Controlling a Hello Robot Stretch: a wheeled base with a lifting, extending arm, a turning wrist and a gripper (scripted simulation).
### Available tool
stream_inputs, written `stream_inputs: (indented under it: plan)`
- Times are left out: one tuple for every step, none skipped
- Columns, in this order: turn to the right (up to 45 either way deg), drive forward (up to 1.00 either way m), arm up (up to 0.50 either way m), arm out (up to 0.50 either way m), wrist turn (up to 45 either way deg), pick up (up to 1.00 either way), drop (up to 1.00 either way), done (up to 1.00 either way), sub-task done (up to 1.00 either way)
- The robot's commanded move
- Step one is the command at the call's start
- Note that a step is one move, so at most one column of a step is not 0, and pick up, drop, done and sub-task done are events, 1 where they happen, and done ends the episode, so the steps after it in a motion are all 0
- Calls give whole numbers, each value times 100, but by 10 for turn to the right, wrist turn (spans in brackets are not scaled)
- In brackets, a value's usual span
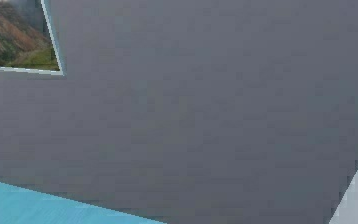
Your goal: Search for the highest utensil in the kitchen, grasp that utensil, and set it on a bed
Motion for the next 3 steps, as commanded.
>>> stream_inputs:
  plan:
    - [0, 0, 0, 0, 0, 100, 0, 0, 0]
    - [0, 0, 10, 0, 0, 0, 0, 0, 0]
    - [0, 0, 2, 0, 0, 0, 0, 0, 0]
